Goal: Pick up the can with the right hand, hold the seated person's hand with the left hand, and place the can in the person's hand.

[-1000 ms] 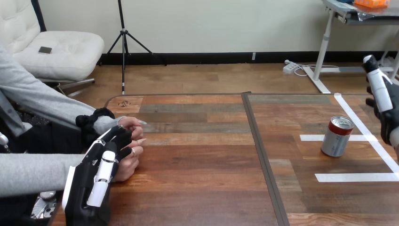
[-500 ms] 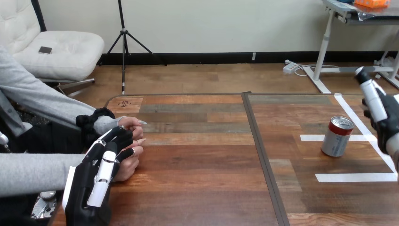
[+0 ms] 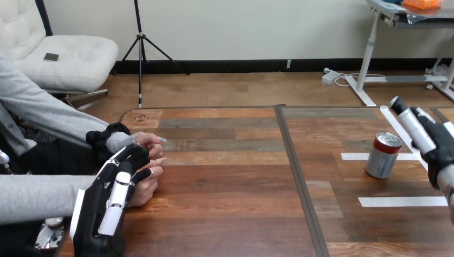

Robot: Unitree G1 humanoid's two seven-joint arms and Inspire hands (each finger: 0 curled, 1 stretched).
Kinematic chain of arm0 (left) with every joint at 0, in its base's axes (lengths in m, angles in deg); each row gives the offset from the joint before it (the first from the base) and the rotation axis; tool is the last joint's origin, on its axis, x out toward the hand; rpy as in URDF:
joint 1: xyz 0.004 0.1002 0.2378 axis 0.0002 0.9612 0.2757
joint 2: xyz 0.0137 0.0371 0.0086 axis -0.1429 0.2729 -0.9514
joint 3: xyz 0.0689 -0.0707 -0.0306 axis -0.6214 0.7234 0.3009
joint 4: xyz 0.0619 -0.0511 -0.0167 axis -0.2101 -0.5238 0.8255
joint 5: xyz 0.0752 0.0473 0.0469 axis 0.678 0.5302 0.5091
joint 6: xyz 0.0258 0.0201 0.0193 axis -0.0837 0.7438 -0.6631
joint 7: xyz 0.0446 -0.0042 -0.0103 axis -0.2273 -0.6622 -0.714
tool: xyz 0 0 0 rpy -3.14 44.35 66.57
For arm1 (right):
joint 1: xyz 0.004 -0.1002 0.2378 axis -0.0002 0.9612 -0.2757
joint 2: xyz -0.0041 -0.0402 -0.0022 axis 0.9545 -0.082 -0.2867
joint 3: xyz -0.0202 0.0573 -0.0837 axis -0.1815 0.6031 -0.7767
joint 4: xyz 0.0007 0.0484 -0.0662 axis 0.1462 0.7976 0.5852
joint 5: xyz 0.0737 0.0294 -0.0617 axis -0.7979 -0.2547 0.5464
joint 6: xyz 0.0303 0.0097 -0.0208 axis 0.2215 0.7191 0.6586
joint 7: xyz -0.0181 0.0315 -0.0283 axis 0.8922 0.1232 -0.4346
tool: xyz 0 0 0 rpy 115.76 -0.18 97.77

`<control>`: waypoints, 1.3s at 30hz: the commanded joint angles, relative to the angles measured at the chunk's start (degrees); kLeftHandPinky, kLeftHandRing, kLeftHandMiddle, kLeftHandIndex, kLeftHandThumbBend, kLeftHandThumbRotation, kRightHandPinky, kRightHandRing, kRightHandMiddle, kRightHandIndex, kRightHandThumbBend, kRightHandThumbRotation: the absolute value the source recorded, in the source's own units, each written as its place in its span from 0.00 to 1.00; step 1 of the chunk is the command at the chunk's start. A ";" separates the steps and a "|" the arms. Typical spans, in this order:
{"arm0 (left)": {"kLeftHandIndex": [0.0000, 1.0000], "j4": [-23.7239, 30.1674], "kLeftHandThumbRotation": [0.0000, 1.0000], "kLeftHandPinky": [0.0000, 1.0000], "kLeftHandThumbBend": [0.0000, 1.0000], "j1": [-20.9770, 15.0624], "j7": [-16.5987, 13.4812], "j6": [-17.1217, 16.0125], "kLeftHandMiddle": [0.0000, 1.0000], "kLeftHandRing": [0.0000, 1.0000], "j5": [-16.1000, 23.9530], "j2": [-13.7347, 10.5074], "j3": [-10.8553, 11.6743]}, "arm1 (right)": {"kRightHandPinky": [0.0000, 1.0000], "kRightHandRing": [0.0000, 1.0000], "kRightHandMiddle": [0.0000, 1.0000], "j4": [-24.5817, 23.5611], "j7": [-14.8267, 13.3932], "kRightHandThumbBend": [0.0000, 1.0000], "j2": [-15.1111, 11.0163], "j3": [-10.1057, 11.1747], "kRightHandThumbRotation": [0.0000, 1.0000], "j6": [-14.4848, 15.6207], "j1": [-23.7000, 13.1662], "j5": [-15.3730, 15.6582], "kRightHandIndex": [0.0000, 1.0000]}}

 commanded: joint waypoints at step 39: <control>0.75 -0.12 0.65 0.80 0.33 -4.39 0.41 -1.27 0.77 0.81 0.06 -0.98 0.51 | 0.95 1.00 1.00 0.19 -1.06 1.00 2.84 -2.29 0.56 1.90 -0.54 0.27 0.95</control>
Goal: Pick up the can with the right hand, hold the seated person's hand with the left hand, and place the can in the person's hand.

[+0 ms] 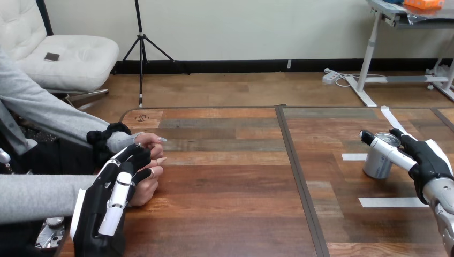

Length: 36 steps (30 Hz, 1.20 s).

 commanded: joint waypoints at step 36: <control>0.74 -0.38 0.64 0.77 0.34 -4.62 0.15 -1.30 0.76 0.80 -0.21 -0.69 0.42 | 0.79 0.86 0.88 -1.04 -3.09 1.00 1.19 0.46 0.06 0.53 -2.26 -0.78 0.87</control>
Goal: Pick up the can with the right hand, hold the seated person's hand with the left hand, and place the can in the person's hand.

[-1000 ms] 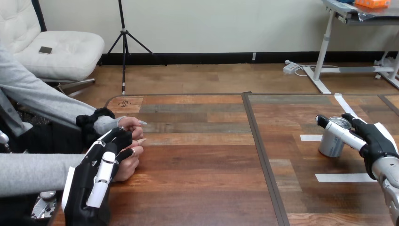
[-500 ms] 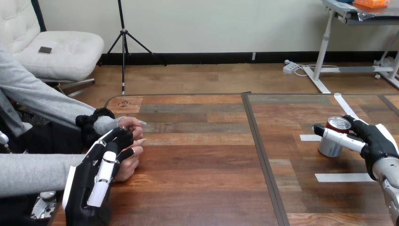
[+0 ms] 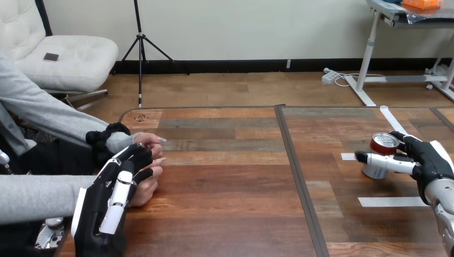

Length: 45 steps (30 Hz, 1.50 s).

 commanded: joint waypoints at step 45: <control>0.73 -0.48 0.65 0.78 0.33 -4.25 0.45 -2.08 0.76 0.80 -0.37 -0.75 0.20 | 0.72 0.75 0.74 -0.89 -5.51 0.89 1.17 -1.78 0.00 -0.83 -2.56 1.97 0.77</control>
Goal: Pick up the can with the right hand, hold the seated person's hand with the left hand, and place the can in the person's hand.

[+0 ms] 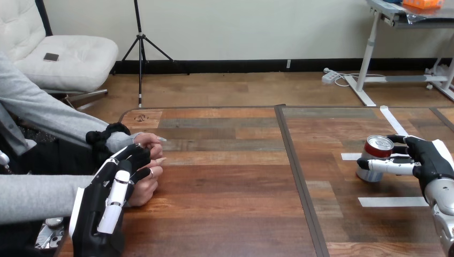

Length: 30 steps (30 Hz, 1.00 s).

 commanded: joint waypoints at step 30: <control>0.73 0.81 0.66 0.76 0.29 -3.60 0.05 -0.56 0.75 0.80 -0.08 -0.55 0.09 | 0.70 0.77 0.77 -0.73 -0.94 0.98 0.72 -0.74 0.01 -0.03 -3.09 0.74 0.77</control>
